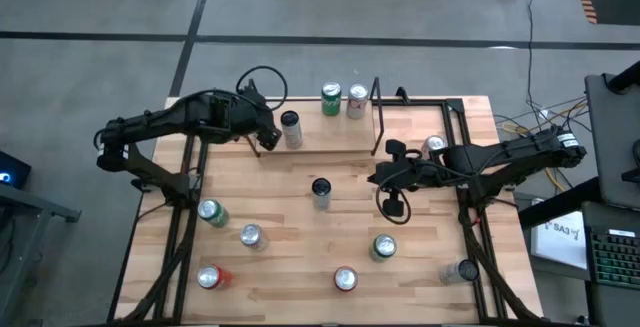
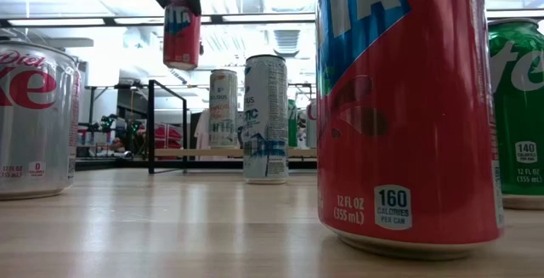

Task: Sort soda cans
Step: Put the top red soda can on the shelf

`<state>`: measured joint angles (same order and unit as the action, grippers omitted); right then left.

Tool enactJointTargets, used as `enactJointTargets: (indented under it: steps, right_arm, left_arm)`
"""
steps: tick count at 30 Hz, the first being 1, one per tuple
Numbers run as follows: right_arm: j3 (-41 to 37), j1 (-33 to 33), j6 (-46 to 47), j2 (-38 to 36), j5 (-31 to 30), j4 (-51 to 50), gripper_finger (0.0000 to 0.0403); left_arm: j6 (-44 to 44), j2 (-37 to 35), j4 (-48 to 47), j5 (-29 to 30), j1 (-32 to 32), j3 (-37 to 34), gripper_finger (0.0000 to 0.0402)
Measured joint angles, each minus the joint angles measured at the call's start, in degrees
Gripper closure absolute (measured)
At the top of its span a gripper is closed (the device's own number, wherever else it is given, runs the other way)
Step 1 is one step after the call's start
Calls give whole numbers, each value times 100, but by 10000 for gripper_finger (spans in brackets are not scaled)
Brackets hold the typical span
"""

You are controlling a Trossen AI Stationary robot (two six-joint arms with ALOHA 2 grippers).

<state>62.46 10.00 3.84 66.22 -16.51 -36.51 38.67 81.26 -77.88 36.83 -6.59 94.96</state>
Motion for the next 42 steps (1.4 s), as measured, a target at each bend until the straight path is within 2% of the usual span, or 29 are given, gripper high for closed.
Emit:
enactJointTargets:
  steps: [42]
  right_arm:
    - [0, -1, 0, 0, 0, 217, 394]
  left_arm:
    - [134, -22, 1576, 10, -2, -1995, 122]
